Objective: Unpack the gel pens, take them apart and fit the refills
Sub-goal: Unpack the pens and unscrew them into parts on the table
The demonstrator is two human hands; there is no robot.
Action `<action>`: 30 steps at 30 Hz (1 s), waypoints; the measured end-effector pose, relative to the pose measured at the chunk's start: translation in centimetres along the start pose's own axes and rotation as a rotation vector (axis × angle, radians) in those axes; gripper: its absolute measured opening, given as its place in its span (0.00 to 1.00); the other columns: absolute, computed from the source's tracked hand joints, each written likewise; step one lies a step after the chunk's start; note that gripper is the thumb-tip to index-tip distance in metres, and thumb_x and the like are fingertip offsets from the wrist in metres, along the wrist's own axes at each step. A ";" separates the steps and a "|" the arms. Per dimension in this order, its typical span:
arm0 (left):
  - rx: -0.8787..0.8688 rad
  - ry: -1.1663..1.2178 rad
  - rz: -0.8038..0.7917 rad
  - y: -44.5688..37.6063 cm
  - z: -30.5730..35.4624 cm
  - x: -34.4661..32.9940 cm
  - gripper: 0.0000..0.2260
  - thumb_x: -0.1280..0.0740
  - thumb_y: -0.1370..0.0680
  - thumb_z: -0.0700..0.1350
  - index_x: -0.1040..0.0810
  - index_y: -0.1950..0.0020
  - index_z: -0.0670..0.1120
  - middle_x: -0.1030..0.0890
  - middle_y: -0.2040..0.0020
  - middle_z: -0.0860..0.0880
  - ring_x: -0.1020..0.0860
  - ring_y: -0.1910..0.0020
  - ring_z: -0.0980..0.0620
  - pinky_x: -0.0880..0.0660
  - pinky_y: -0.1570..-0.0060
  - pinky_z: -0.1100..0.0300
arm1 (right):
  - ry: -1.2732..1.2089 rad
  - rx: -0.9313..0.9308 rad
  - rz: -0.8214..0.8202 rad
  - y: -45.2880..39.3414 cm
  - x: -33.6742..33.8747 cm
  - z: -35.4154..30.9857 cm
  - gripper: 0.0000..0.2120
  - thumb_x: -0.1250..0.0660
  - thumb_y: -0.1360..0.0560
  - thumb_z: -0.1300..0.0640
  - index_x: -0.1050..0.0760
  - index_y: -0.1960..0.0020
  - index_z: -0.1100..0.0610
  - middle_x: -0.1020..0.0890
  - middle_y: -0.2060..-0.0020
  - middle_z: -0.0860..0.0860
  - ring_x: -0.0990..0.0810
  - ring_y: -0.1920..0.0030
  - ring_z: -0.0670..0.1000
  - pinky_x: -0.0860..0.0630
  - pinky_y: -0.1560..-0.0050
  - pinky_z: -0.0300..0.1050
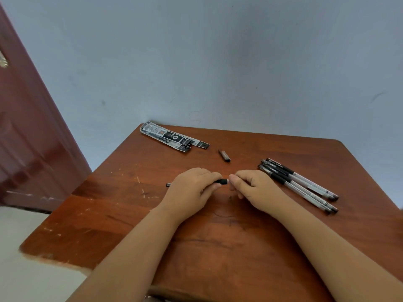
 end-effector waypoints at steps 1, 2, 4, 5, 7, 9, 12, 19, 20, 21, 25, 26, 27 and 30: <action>0.000 0.011 0.000 0.0 0.1 0.0 0.14 0.42 0.27 0.48 0.19 0.52 0.43 0.17 0.62 0.47 0.20 0.63 0.50 0.30 0.58 0.59 | -0.011 0.003 0.012 0.0 0.1 0.1 0.17 0.44 0.23 0.55 0.32 0.70 0.47 0.28 0.75 0.44 0.28 0.73 0.35 0.32 0.67 0.28; 0.000 0.022 -0.003 0.0 0.2 -0.1 0.14 0.42 0.27 0.48 0.19 0.52 0.43 0.17 0.63 0.46 0.20 0.64 0.50 0.30 0.58 0.59 | -0.021 0.007 0.021 0.1 0.1 0.2 0.17 0.43 0.23 0.55 0.31 0.69 0.46 0.28 0.75 0.44 0.28 0.73 0.36 0.32 0.67 0.28; -0.005 0.056 -0.007 0.0 0.3 -0.2 0.15 0.42 0.26 0.48 0.19 0.52 0.42 0.17 0.63 0.46 0.22 0.64 0.53 0.30 0.59 0.61 | -0.031 0.012 0.028 0.1 0.1 0.3 0.16 0.43 0.23 0.55 0.31 0.69 0.45 0.28 0.75 0.44 0.28 0.74 0.37 0.32 0.67 0.29; -0.010 0.073 -0.004 0.0 0.2 -0.3 0.16 0.42 0.26 0.48 0.19 0.51 0.41 0.17 0.63 0.46 0.24 0.62 0.53 0.31 0.59 0.62 | -0.033 0.015 0.029 0.1 0.2 0.3 0.16 0.43 0.23 0.55 0.31 0.69 0.45 0.28 0.75 0.44 0.28 0.74 0.37 0.33 0.67 0.29; -0.020 0.095 -0.002 -0.1 0.1 -0.5 0.17 0.43 0.26 0.49 0.20 0.50 0.41 0.17 0.63 0.45 0.27 0.57 0.53 0.32 0.59 0.62 | -0.031 0.022 0.026 0.2 0.2 0.4 0.16 0.43 0.23 0.55 0.31 0.69 0.45 0.27 0.75 0.43 0.28 0.74 0.37 0.32 0.67 0.29; -0.021 0.118 -0.010 0.0 -0.1 -0.7 0.17 0.43 0.25 0.49 0.20 0.49 0.41 0.18 0.64 0.44 0.27 0.57 0.53 0.33 0.60 0.63 | -0.023 0.030 0.026 0.2 0.2 0.4 0.16 0.43 0.23 0.55 0.31 0.69 0.45 0.28 0.75 0.43 0.29 0.73 0.37 0.33 0.67 0.30; -0.001 0.135 -0.012 0.0 -0.1 -0.8 0.14 0.41 0.25 0.47 0.20 0.48 0.42 0.18 0.62 0.43 0.24 0.62 0.52 0.32 0.61 0.64 | 0.002 0.042 0.024 0.3 0.2 0.4 0.15 0.42 0.23 0.55 0.30 0.68 0.46 0.28 0.74 0.44 0.30 0.73 0.41 0.34 0.68 0.32; 0.010 0.097 0.007 0.0 0.0 -1.0 0.16 0.42 0.24 0.47 0.21 0.45 0.41 0.17 0.54 0.42 0.21 0.55 0.44 0.31 0.56 0.60 | -0.052 0.051 0.045 0.3 0.0 0.7 0.04 0.37 0.26 0.58 0.27 0.58 0.51 0.25 0.69 0.46 0.27 0.67 0.42 0.30 0.61 0.41; 0.010 0.091 0.016 -0.1 0.0 -1.0 0.16 0.43 0.24 0.47 0.21 0.46 0.41 0.17 0.55 0.42 0.21 0.56 0.44 0.30 0.56 0.60 | -0.074 0.047 0.055 0.3 0.0 0.7 0.04 0.37 0.26 0.58 0.27 0.57 0.50 0.23 0.67 0.48 0.26 0.65 0.44 0.28 0.59 0.42; 0.007 0.084 0.018 -0.1 0.0 -1.0 0.16 0.43 0.25 0.48 0.21 0.47 0.41 0.17 0.56 0.42 0.21 0.56 0.43 0.28 0.57 0.57 | -0.099 0.039 0.066 0.2 0.0 0.8 0.03 0.38 0.26 0.58 0.27 0.56 0.50 0.23 0.65 0.47 0.25 0.64 0.44 0.27 0.58 0.41; 0.047 0.078 0.023 -0.4 0.0 -1.2 0.17 0.45 0.26 0.48 0.20 0.49 0.42 0.18 0.59 0.43 0.22 0.58 0.44 0.28 0.57 0.53 | -0.103 -0.002 0.166 -0.3 0.0 1.1 0.13 0.43 0.23 0.55 0.23 0.59 0.60 0.20 0.69 0.56 0.28 0.73 0.43 0.29 0.63 0.40; 0.051 0.075 0.019 -0.4 0.0 -1.2 0.17 0.45 0.26 0.49 0.20 0.49 0.42 0.18 0.59 0.43 0.22 0.58 0.44 0.27 0.57 0.52 | -0.060 -0.011 0.187 -0.4 -0.1 1.1 0.15 0.43 0.23 0.55 0.23 0.60 0.63 0.19 0.68 0.61 0.29 0.73 0.44 0.30 0.64 0.42; 0.055 0.076 0.019 -0.3 0.0 -1.2 0.17 0.45 0.26 0.49 0.20 0.49 0.42 0.18 0.59 0.43 0.22 0.58 0.44 0.26 0.57 0.51 | -0.034 -0.018 0.203 -0.4 0.0 1.1 0.16 0.43 0.23 0.56 0.23 0.60 0.65 0.19 0.67 0.63 0.30 0.73 0.45 0.31 0.64 0.43; 0.053 0.079 0.014 -0.2 0.1 -0.9 0.16 0.44 0.26 0.48 0.20 0.50 0.42 0.18 0.60 0.43 0.22 0.60 0.45 0.26 0.58 0.49 | -0.083 -0.027 0.176 -0.1 0.2 1.0 0.11 0.40 0.24 0.58 0.23 0.59 0.63 0.20 0.70 0.55 0.27 0.73 0.42 0.30 0.67 0.33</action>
Point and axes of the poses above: each hand's wrist, its own y-axis away from the middle knuckle, its own x-axis out of the back of the hand, z = x × y, the point moved 3 cm from there along -y, towards the middle knuckle
